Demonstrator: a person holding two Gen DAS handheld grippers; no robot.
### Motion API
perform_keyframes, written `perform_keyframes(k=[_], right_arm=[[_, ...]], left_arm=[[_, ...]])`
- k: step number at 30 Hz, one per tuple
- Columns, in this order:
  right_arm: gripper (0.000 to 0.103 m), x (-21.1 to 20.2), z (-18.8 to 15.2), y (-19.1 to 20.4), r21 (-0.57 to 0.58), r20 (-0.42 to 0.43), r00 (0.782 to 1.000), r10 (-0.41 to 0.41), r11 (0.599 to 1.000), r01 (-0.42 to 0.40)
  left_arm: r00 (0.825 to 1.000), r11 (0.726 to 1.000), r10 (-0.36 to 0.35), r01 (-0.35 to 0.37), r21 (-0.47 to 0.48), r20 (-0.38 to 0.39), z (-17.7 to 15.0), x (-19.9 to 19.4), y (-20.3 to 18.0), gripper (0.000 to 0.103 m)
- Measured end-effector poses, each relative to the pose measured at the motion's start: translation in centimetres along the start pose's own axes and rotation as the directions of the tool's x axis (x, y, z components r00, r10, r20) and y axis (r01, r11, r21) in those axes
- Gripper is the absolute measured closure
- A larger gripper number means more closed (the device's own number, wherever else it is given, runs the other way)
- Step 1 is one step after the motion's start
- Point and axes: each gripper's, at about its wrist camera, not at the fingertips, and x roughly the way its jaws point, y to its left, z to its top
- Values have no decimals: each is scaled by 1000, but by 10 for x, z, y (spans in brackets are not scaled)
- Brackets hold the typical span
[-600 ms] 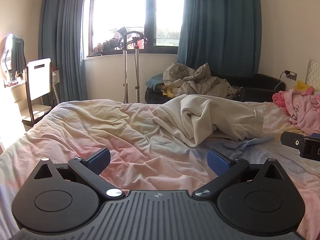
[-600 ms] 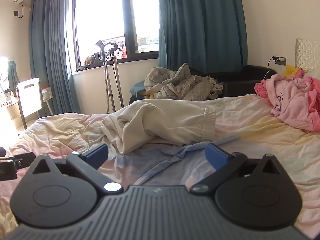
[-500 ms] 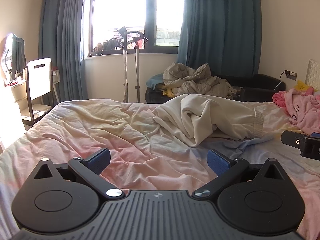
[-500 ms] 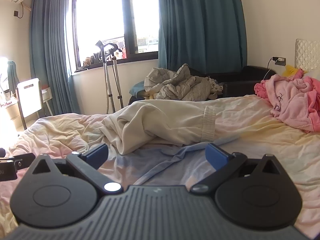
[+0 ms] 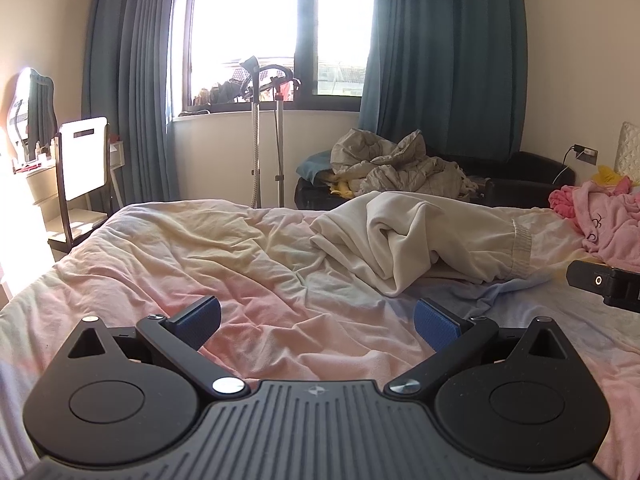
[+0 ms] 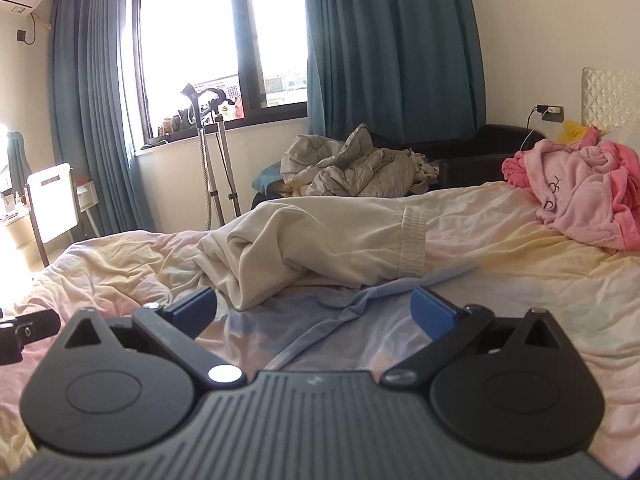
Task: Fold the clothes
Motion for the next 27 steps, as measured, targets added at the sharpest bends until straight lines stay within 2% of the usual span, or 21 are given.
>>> perform_keyframes(k=[14,27], right_arm=[[0,4,-2,5,-38,21,999,-26,999,27],[0,7,-3,0,-9,37,999,-37,999,37]], left_arm=[[1000,1000,-1,1,-11,-15,-1,2,1,0],[1000,1000,-1,0,-10,-20,-2,5,0,0]])
